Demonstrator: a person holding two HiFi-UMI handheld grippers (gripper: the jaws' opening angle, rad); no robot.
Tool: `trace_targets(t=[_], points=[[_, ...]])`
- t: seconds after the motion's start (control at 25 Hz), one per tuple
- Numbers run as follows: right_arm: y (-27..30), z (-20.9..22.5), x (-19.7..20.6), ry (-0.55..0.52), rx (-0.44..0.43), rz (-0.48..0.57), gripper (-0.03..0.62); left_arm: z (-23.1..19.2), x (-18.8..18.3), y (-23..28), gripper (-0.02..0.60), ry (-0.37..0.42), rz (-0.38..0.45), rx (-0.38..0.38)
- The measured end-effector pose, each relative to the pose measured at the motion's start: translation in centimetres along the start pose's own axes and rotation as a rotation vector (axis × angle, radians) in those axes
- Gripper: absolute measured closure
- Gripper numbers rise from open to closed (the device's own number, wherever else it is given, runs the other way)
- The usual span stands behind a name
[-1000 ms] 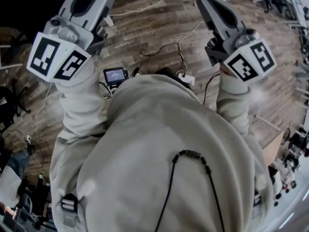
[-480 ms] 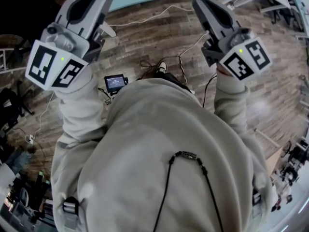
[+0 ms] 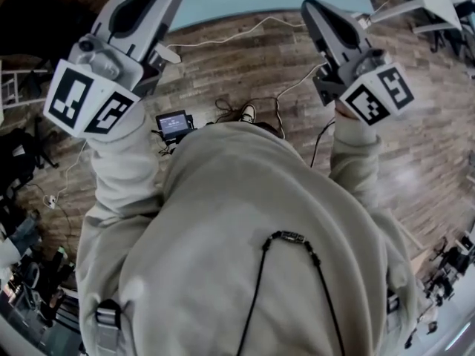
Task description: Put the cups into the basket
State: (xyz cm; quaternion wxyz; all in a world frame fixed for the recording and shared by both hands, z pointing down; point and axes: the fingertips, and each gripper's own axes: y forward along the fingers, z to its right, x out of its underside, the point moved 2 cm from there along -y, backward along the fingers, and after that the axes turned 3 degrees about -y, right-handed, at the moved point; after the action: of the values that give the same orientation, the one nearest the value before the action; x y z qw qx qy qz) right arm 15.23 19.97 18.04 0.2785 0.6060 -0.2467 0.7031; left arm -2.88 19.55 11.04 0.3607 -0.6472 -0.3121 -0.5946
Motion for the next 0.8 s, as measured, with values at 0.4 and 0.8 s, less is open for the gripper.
trace_targets(t=[0.4,0.8], points=[[-2.0,8.2,3.1,0.106,0.085,-0.005,0.582,-1.2,2.1,6.4,0.586,0.023,-0.079,0.047],[2.7,12.7,1.1,0.037,0.105,-0.033,0.582,-8.5,3.0,11.3,0.586,-0.001,-0.008,0.076]])
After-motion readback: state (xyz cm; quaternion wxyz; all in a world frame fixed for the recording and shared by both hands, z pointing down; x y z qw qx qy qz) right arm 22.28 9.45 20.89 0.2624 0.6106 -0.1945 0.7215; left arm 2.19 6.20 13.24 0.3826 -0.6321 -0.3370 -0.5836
